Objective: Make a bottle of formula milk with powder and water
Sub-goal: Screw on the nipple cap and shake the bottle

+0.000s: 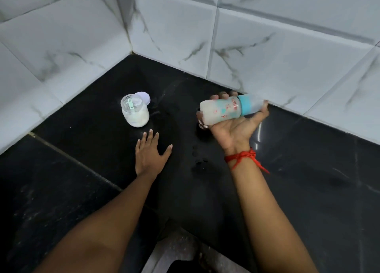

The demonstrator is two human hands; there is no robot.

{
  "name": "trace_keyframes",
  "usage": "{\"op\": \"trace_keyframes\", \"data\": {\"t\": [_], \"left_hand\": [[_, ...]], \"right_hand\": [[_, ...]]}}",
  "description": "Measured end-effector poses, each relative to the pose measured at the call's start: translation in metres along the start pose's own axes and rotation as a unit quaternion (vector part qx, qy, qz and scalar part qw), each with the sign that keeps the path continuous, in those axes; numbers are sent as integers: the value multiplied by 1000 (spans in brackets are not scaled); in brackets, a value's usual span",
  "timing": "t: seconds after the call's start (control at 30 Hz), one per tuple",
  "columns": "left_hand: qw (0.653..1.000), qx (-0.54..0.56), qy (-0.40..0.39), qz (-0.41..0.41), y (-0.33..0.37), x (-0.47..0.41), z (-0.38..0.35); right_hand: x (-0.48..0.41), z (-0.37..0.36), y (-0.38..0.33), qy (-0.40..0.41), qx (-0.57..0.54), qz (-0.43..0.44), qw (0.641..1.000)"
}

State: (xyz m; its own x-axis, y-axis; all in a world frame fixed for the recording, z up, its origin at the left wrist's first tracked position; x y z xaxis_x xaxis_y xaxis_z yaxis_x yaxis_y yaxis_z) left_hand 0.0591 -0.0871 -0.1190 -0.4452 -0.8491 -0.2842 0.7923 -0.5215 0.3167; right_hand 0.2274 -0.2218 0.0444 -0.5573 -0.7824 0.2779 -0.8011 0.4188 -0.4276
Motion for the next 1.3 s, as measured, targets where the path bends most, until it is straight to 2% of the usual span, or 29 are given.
{"op": "trace_keyframes", "data": {"t": [0.1,0.13,0.2,0.23,0.27,0.33,0.37,0.47,0.5,0.57,0.6,0.7,0.77,0.8,0.83,0.87,0.93,0.97,1.03,1.07,1.1,1.17,1.2,1.3], "left_hand": [[1000,-2,-4,-3,-2,-1,0],[1000,-1,-2,-3,-1,-1,0],[1000,4,-2,-1,1,-1,0],[1000,4,-1,1,0,-1,-1],[1000,1,0,1,-1,-1,-1],[1000,-6,-5,-5,-2,0,-1],[1000,-5,-7,-7,-2,0,-1],[1000,4,-5,0,-1,-1,-1],[1000,4,-4,2,-1,-1,-1],[1000,2,-4,-1,-1,0,0],[1000,3,-4,-3,0,0,0],[1000,6,-5,1,0,0,-1],[1000,1,1,0,-2,0,-1],[1000,1,1,-1,-2,0,0],[1000,2,1,-3,-1,-1,0],[1000,4,3,-6,-1,-1,0],[1000,7,9,-2,0,-1,-1],[1000,4,7,0,-1,0,-2],[1000,-1,6,-4,-3,0,-2],[1000,2,8,-7,-1,-1,-1],[1000,2,9,-9,0,-2,-1],[1000,1,8,-4,0,-2,-2],[1000,1,8,-1,-1,0,-3],[1000,2,7,-5,-2,0,-2]], "right_hand": [[-4,5,13,-1,122,12,992],[-2,5,15,-11,108,3,994],[0,13,7,28,15,-2,999],[1,9,6,7,9,-5,1000],[4,3,11,-22,65,-5,998],[16,-8,35,-87,235,-9,968],[19,-10,38,-107,252,-16,962],[14,-11,2,-60,83,-10,995],[12,-12,-7,-55,89,5,994],[11,-18,-5,-68,205,30,976],[11,-21,-3,-83,216,24,972],[9,-8,-16,-6,82,28,996],[11,-1,3,-23,167,31,985],[17,4,22,-43,253,11,967],[24,8,37,-74,288,-16,955],[28,10,38,-69,269,-29,960],[30,10,25,-16,150,-34,988],[28,7,21,-20,134,-28,990],[29,6,35,-36,275,-22,960],[32,7,42,-61,306,-39,949],[30,11,36,-53,267,-29,962],[22,11,13,12,203,-1,979],[20,8,6,11,162,-9,987],[24,5,26,-40,280,-26,959]]}}
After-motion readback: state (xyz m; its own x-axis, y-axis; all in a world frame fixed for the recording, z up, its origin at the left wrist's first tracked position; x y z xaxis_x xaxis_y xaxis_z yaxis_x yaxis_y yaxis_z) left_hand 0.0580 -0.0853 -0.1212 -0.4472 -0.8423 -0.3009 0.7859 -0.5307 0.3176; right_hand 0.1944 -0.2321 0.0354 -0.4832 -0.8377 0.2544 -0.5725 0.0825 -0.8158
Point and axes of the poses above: each hand's wrist, its own x-axis away from the middle knuckle, its own z-axis out of the back of the hand, y = z × x, the point moved 10 cm from there along -x, towards the middle knuckle, and after that the axes turned 15 degrees about y, right-handed, at the moved point
